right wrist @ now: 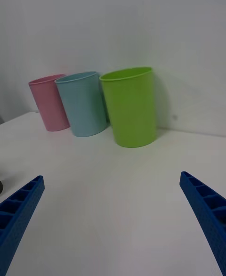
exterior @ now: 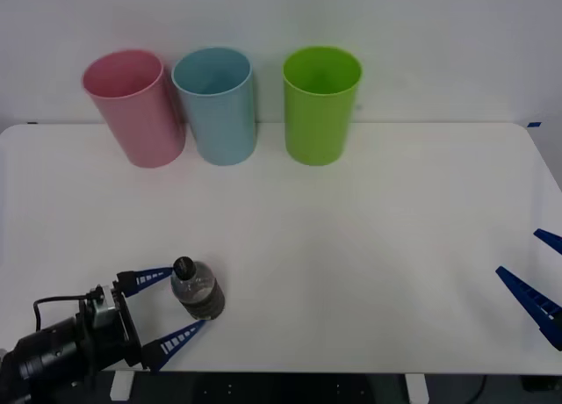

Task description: Grasp the object on the table and drop it into the matching bin: aluminum can to the light blue bin, PET bottle to the pink bin.

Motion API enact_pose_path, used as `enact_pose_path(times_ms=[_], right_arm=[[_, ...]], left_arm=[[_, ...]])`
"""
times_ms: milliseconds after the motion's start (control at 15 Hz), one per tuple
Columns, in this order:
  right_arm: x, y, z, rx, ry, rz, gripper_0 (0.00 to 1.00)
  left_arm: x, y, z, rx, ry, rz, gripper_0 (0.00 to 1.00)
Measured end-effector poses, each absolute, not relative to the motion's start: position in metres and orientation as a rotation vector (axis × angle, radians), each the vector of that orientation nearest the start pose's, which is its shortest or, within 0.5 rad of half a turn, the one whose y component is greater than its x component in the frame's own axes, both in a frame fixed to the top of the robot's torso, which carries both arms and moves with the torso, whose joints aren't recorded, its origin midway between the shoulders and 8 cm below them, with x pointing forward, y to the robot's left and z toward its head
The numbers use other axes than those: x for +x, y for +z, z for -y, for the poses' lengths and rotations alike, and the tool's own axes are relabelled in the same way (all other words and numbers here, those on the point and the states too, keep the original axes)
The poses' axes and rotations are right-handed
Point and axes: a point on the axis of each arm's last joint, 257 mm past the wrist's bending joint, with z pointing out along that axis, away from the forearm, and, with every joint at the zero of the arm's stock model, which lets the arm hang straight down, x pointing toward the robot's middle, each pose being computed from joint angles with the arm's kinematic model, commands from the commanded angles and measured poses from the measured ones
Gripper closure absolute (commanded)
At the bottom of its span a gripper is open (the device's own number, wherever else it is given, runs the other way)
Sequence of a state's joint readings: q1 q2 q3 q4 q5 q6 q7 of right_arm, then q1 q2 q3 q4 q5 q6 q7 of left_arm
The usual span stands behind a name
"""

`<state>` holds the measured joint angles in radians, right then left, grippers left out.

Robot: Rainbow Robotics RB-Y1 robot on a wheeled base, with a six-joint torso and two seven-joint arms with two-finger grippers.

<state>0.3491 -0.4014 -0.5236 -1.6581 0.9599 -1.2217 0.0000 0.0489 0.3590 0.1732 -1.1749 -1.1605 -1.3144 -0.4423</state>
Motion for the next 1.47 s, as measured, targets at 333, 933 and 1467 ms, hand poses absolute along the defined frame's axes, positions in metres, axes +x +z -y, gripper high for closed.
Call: enact_pose_path(times_ms=[333,933,1467], right_arm=[[0.342,-0.169,0.330,-0.465,0.567,-1.441,0.00],[0.342,-0.169,0.330,-0.465,0.567,-1.441,0.00],[0.342,-0.169,0.330,-0.465,0.567,-1.441,0.00]], left_arm=[[0.379,-0.310,-0.173,0.876,-0.690,-1.424,0.00],[0.383,-0.310,-0.164,0.881,-0.691,-1.418,0.83],[0.384,-0.309,-0.167,0.871,-0.688,-1.421,1.00]])
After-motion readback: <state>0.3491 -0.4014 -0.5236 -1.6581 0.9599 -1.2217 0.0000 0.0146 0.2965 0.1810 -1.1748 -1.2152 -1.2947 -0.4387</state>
